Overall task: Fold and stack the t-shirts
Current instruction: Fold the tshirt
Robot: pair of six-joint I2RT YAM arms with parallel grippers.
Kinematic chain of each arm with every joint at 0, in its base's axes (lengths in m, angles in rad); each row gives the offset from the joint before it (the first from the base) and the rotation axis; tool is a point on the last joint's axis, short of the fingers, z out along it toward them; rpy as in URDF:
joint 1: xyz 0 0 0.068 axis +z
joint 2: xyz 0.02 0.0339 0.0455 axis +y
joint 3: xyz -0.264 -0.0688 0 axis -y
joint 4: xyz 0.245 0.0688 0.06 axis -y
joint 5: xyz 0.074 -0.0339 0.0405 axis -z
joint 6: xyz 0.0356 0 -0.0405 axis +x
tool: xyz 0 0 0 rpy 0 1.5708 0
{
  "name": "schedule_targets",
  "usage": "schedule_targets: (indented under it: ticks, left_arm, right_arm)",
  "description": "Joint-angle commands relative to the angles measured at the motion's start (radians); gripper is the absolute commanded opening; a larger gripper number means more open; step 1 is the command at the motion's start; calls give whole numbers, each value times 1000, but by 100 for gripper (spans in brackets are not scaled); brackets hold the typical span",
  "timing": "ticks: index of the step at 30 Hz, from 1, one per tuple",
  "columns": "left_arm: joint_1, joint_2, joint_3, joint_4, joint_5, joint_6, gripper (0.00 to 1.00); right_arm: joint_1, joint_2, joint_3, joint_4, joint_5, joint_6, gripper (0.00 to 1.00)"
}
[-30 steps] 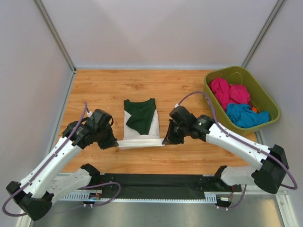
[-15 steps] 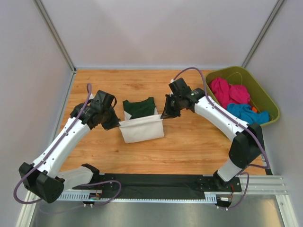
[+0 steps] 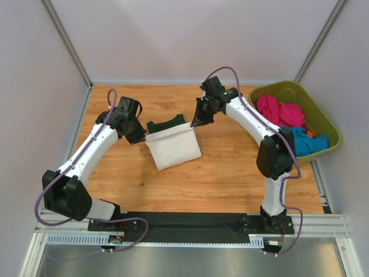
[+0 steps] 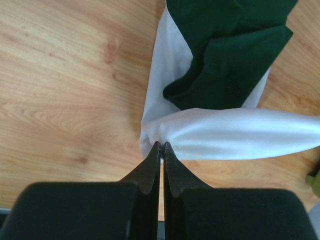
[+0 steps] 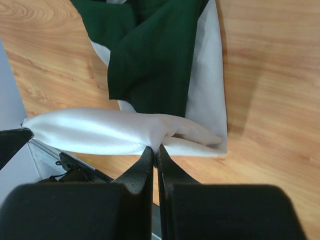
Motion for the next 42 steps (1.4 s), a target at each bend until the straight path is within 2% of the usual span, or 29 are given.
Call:
schedule_targets:
  ticks: [1,12,17,25,32,38,42]
  left_arm:
    - [50,63,24,20,-51,36,0]
    - [110,311,234,86,-50,102,0]
    - [152,398,274,98,-42,87,0]
    - [182,467,335,136,-70,110,0]
    - [210,461,329,207,-51,147,0]
    - [209,407,309,238,-10,200,0]
    - [192,311,267,227,-13,243,0]
  right_arm:
    - [-49,94,108,-22,19,-61,0]
    - [-131,305,335,59,-68,-31,0]
    - [-145,417,431,85,-168,-46,0]
    - [-147,444,401,288,-223,-84,0]
    - [-151,486,445,356,-248,-92,0]
    - [-151,374,321,421,-230,-93,0]
    - [-151,274,203,425,-211,-106,0]
